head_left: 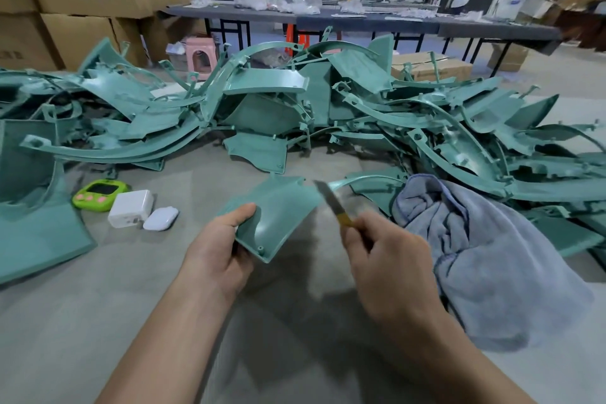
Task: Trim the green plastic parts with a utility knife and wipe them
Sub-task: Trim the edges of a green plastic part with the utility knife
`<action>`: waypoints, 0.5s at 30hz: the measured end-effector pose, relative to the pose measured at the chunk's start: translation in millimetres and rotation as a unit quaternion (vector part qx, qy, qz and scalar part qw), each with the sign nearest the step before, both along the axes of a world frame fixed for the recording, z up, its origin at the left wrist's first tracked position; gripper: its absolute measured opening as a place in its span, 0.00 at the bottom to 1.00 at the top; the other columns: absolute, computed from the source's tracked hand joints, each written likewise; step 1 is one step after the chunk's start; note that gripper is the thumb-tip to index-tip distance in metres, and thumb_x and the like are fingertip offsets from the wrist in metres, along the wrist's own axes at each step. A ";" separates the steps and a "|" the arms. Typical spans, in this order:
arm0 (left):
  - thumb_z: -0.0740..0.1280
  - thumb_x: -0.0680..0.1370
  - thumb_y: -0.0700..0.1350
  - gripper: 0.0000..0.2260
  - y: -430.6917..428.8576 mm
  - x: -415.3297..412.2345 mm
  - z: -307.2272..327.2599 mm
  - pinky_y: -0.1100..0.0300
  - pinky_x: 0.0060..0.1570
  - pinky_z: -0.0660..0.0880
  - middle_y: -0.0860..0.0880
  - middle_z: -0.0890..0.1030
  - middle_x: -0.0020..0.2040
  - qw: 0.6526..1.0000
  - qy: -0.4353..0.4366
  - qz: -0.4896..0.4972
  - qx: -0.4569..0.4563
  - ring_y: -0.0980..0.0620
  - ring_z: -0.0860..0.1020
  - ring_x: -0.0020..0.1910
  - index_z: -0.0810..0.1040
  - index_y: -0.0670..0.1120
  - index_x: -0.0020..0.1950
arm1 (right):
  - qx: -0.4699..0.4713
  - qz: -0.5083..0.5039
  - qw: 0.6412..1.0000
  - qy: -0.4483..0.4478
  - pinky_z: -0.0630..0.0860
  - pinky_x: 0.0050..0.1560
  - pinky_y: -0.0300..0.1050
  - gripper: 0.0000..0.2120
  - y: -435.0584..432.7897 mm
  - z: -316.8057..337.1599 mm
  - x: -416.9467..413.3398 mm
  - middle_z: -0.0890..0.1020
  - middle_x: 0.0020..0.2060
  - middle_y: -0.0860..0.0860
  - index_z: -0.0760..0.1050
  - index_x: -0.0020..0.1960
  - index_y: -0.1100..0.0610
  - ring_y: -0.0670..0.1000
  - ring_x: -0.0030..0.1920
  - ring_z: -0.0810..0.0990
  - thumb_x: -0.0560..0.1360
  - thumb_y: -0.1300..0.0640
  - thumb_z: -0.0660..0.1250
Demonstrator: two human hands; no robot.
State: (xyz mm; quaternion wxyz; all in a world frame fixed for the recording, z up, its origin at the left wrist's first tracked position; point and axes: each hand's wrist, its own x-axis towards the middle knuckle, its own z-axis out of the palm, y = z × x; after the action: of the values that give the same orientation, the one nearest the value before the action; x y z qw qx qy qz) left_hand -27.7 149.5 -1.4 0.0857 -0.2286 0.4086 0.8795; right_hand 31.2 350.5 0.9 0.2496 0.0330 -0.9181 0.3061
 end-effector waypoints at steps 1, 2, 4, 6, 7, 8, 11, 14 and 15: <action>0.67 0.80 0.37 0.06 0.6 0.7 -0.4 0.54 0.29 0.81 0.41 0.87 0.46 1.000 -0.002 -0.002 0.001 0.45 0.87 0.38 0.80 0.36 0.56 | -0.010 -0.013 1.000 0.007 0.65 0.27 0.35 0.13 3.3 0.9 -1.6 0.72 0.24 0.45 0.72 0.38 0.50 0.45 0.29 0.74 0.80 0.49 0.67; 0.67 0.80 0.37 0.06 1.2 1.4 -0.3 0.54 0.28 0.81 0.40 0.87 0.46 1.000 -0.003 -0.002 0.004 0.45 0.87 0.37 0.80 0.36 0.55 | -0.021 -0.004 1.000 0.009 0.64 0.27 0.34 0.13 5.5 0.8 -1.2 0.71 0.24 0.44 0.72 0.38 0.50 0.45 0.30 0.74 0.80 0.50 0.67; 0.67 0.80 0.36 0.06 2.2 1.7 0.8 0.54 0.27 0.81 0.40 0.87 0.45 1.000 -0.005 0.001 0.015 0.45 0.87 0.36 0.80 0.35 0.55 | -0.026 0.062 0.998 0.001 0.63 0.27 0.34 0.11 4.0 -0.1 5.0 0.72 0.24 0.44 0.72 0.40 0.51 0.46 0.28 0.72 0.79 0.49 0.67; 0.67 0.81 0.37 0.07 2.1 1.2 1.9 0.52 0.29 0.82 0.39 0.87 0.47 1.000 -0.005 0.000 0.020 0.44 0.87 0.38 0.80 0.35 0.57 | -0.002 0.127 0.992 -0.017 0.64 0.28 0.35 0.11 -2.0 -2.7 11.5 0.72 0.25 0.44 0.72 0.42 0.50 0.48 0.27 0.71 0.78 0.45 0.64; 0.67 0.81 0.37 0.08 1.4 1.1 1.9 0.51 0.30 0.83 0.39 0.87 0.48 1.000 -0.005 -0.001 0.023 0.44 0.87 0.38 0.79 0.35 0.57 | 0.011 0.127 0.992 -0.016 0.65 0.28 0.38 0.11 -2.6 -3.6 10.3 0.72 0.25 0.45 0.72 0.42 0.50 0.48 0.27 0.71 0.78 0.44 0.63; 0.66 0.81 0.37 0.08 0.6 1.3 1.7 0.51 0.30 0.83 0.39 0.87 0.48 1.000 -0.004 0.000 0.025 0.44 0.87 0.39 0.79 0.35 0.58 | 0.016 0.099 0.995 -0.010 0.64 0.28 0.39 0.10 -1.1 -2.6 5.8 0.71 0.25 0.44 0.72 0.42 0.50 0.48 0.26 0.70 0.78 0.46 0.64; 0.66 0.81 0.37 0.07 -0.7 1.7 0.1 0.53 0.29 0.82 0.40 0.87 0.47 1.000 -0.003 -0.006 0.012 0.45 0.87 0.38 0.79 0.36 0.57 | -0.025 -0.017 1.000 0.004 0.64 0.29 0.41 0.10 9.4 4.4 -9.8 0.74 0.25 0.44 0.75 0.40 0.51 0.45 0.27 0.72 0.79 0.51 0.68; 0.66 0.81 0.36 0.06 1.5 1.7 -0.8 0.54 0.29 0.82 0.40 0.87 0.44 1.000 -0.003 -0.008 0.004 0.46 0.87 0.36 0.80 0.36 0.56 | -0.051 0.069 0.996 0.009 0.64 0.27 0.34 0.10 7.6 4.0 -2.2 0.73 0.25 0.43 0.73 0.39 0.49 0.45 0.27 0.72 0.78 0.51 0.68; 0.65 0.81 0.36 0.07 2.0 1.2 -1.3 0.53 0.29 0.82 0.40 0.87 0.44 1.000 -0.003 -0.008 0.004 0.46 0.87 0.36 0.80 0.36 0.56 | -0.030 0.111 0.993 0.001 0.65 0.28 0.33 0.09 2.3 2.8 3.5 0.73 0.26 0.43 0.72 0.40 0.49 0.45 0.28 0.72 0.78 0.49 0.67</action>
State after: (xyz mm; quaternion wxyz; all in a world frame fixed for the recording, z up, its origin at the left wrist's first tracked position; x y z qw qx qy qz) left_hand -26.5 151.5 -2.7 0.0947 -0.2274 0.4064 0.8799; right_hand 34.7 352.8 3.7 0.2162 0.1274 -0.8988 0.3595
